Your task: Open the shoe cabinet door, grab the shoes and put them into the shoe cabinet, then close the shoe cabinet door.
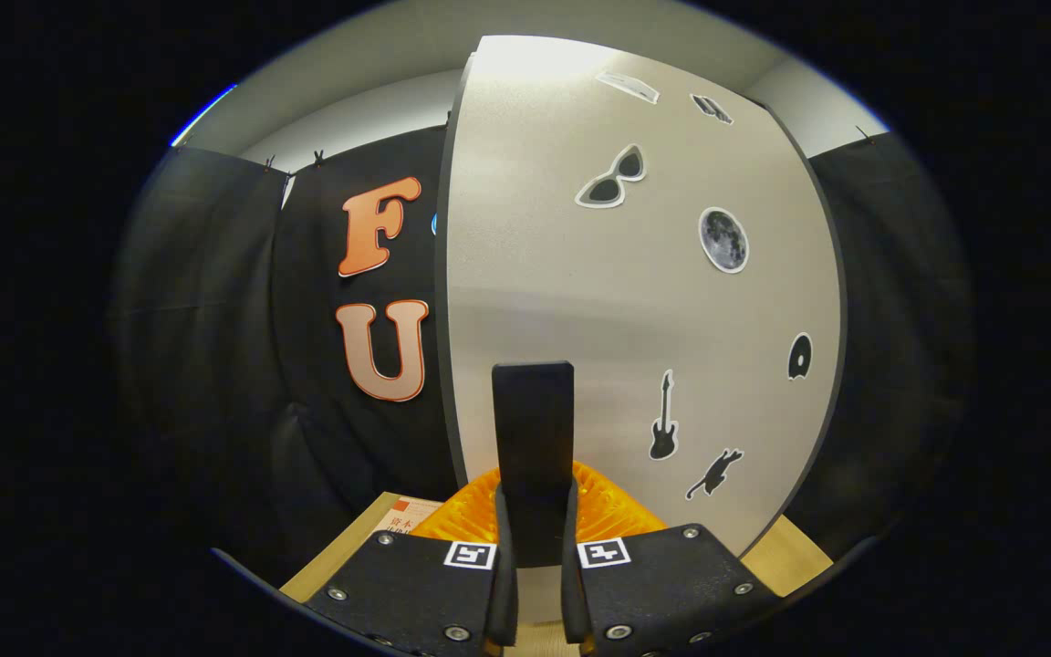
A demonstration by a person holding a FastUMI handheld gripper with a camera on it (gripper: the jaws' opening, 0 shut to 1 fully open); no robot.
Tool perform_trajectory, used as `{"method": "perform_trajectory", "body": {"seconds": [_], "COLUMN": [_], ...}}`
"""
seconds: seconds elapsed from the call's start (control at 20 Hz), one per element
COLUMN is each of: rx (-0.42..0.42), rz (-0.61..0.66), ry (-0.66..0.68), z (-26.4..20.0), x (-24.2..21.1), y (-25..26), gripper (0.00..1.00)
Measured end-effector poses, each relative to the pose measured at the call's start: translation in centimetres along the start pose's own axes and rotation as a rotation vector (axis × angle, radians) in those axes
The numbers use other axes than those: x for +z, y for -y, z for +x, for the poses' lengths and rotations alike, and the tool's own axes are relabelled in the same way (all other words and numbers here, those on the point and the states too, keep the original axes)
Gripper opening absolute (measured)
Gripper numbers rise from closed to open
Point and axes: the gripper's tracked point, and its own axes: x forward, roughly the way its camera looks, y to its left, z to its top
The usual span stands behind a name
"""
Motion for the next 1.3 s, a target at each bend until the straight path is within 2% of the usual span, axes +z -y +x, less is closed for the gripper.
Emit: {"method": "perform_trajectory", "body": {"seconds": [0.4,0.7,0.95,1.3], "rx": [-0.066,-0.086,-0.056,0.041], "rz": [-0.030,-0.037,-0.059,-0.067], "ry": [-0.014,-0.016,0.003,0.028], "z": [-6.6,-10.7,-14.0,-18.3], "x": [-0.6,-0.8,-1.0,-1.1], "y": [3.3,6.2,8.7,14.3], "gripper": [0.18,0.18,0.17,0.16]}}
